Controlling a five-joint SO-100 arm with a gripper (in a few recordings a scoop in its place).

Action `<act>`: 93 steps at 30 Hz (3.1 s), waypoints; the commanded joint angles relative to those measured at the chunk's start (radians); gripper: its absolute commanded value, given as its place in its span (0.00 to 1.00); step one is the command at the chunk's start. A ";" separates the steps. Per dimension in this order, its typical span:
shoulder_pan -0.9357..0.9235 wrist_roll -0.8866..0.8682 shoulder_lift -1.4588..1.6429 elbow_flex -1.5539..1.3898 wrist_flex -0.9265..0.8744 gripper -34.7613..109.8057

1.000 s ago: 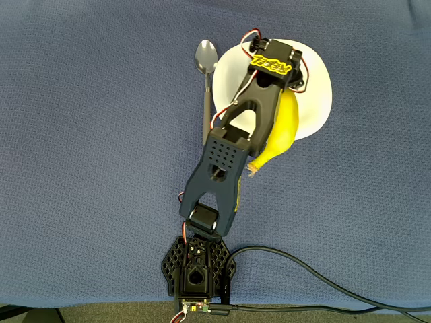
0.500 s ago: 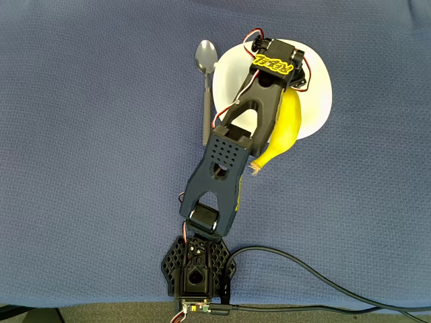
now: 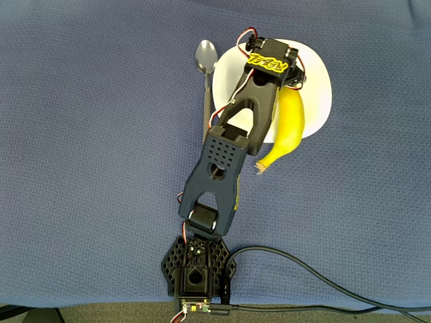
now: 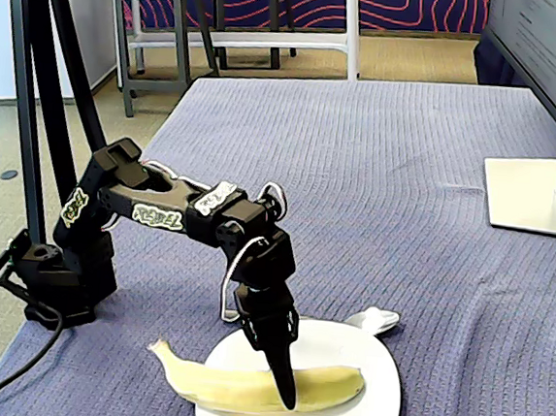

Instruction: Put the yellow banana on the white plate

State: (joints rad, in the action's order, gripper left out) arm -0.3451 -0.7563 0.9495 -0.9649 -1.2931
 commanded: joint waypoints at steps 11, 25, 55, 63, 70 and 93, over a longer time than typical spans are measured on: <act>0.051 0.006 0.160 0.006 -0.109 0.47; 0.071 0.032 0.376 -0.095 -0.268 0.45; 0.494 0.885 1.494 -1.424 0.153 0.24; 0.538 0.931 1.764 -1.666 0.118 0.24; 0.531 1.003 1.954 -1.807 0.084 0.24; 0.482 0.925 1.979 -1.867 0.153 0.24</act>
State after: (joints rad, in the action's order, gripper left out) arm 0.1273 0.1810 2.9008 -2.8333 -1.1459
